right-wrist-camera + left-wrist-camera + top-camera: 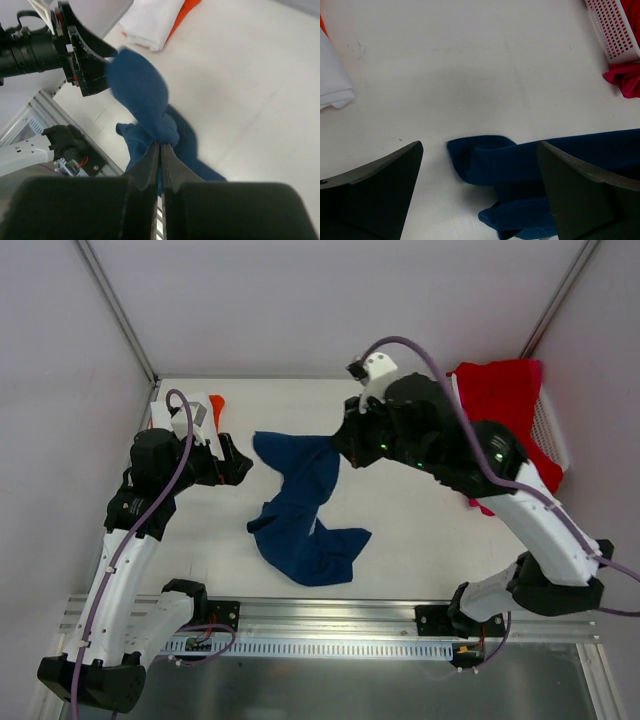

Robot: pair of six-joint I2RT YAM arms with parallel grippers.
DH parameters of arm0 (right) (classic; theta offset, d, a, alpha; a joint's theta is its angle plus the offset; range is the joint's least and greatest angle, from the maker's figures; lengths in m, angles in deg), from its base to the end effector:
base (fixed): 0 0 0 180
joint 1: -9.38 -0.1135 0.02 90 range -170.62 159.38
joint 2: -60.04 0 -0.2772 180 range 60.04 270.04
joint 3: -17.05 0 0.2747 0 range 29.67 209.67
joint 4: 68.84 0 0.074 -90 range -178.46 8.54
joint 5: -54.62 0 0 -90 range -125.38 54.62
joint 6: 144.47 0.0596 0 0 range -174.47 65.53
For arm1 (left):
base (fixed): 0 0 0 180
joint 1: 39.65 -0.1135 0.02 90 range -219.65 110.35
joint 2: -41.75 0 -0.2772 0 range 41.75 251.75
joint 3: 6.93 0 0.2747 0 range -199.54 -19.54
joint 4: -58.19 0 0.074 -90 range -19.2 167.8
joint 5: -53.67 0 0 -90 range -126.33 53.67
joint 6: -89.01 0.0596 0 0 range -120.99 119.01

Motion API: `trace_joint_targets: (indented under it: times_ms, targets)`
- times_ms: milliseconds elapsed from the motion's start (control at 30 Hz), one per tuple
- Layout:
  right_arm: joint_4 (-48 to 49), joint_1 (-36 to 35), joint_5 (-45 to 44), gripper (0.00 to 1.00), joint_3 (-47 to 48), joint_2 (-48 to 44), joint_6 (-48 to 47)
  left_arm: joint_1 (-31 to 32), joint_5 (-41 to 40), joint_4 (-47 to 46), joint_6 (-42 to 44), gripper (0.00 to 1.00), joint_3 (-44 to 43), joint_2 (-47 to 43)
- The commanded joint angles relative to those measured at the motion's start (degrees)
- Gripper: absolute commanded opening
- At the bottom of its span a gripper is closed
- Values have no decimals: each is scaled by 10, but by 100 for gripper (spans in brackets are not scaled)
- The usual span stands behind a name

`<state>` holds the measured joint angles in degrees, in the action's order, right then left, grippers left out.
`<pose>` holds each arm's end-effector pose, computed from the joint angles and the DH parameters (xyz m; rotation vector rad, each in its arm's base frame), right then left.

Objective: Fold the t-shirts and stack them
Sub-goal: Move the tshirt to the center of the board

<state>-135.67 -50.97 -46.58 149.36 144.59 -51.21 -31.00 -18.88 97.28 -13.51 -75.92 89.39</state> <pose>0.1602 0.2581 0.5495 -0.8050 1.7625 0.5646 0.2086 -0.0498 0.3785 0.1478 1.8955 -0.5384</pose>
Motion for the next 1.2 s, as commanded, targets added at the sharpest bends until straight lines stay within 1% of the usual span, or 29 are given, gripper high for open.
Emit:
trace_joint_targets:
  times_ms: [0, 100, 233, 267, 300, 367, 400, 433, 467, 500, 533, 567, 633, 667, 733, 767, 800, 833, 867, 900, 933, 967, 1067, 1167]
  targets:
    - [38, 2, -87, 0, -50, -139, -20, 2, -4, -6, 12, 99, 3, -4]
    - [39, 2, -110, 0, -124, -213, -12, 2, -2, -6, 11, 99, 2, -3]
    - [36, 2, -113, 0, -186, -297, 2, 3, 14, -9, -12, 99, 3, 12]
    - [35, 2, -111, 0, -198, -330, 8, 3, 22, -13, -22, 99, 3, 22]
    - [36, 2, -109, 0, -222, -344, 13, 6, 44, -15, -47, 99, 1, 48]
    - [35, 2, -110, 0, -247, -385, 26, 27, 60, -18, -71, 99, -1, 95]
    - [33, 2, -110, 0, -272, -396, 30, 39, 60, -33, -96, 99, 3, 107]
    - [31, 2, -111, 0, -285, -406, 37, 55, 55, -51, -108, 99, 9, 119]
    - [28, 2, -112, 1, -298, -414, 41, 90, 47, -76, -122, 99, 30, 139]
    - [25, 2, -113, 0, -325, -431, 49, 108, 32, -134, -150, 99, 42, 148]
    - [23, 3, -115, 0, -338, -437, 53, 123, 29, -169, -161, 99, 53, 160]
    - [20, 2, -112, 0, -350, -443, 59, 146, 29, -199, -174, 99, 71, 190]
    - [16, 2, -104, 0, -380, -460, 75, 162, 39, -263, -206, 99, 72, 227]
    - [14, 2, -90, 0, -392, -466, 80, 171, 38, -289, -214, 99, 66, 263]
    - [14, 2, -69, 0, -414, -485, 88, 199, 37, -330, -236, 99, 61, 293]
    - [14, 2, -45, 0, -437, -491, 89, 211, 36, -380, -247, 99, 58, 319]
    - [9, 2, -28, 0, -446, -502, 86, 237, 36, -409, -267, 99, 56, 333]
    - [5, 2, -9, 0, -453, -506, 81, 251, 39, -435, -276, 99, 50, 349]
    - [3, 2, 30, 0, -468, -510, 74, 264, 51, -480, -283, 99, 27, 391]
    - [-2, 2, 44, 0, -476, -514, 72, 291, 55, -491, -289, 99, 10, 415]
    - [-5, 2, 55, 0, -482, -521, 72, 305, 57, -493, -288, 99, -13, 442]
    - [-12, 2, 58, 0, -490, -526, 72, 317, 63, -490, -290, 99, -61, 493]
    - [-26, 2, 41, 0, -501, -544, 75, 361, 64, -490, -301, 99, -135, 574]
    - [-33, 2, 32, 0, -514, -558, 76, 397, 51, -490, -300, 99, -186, 631]
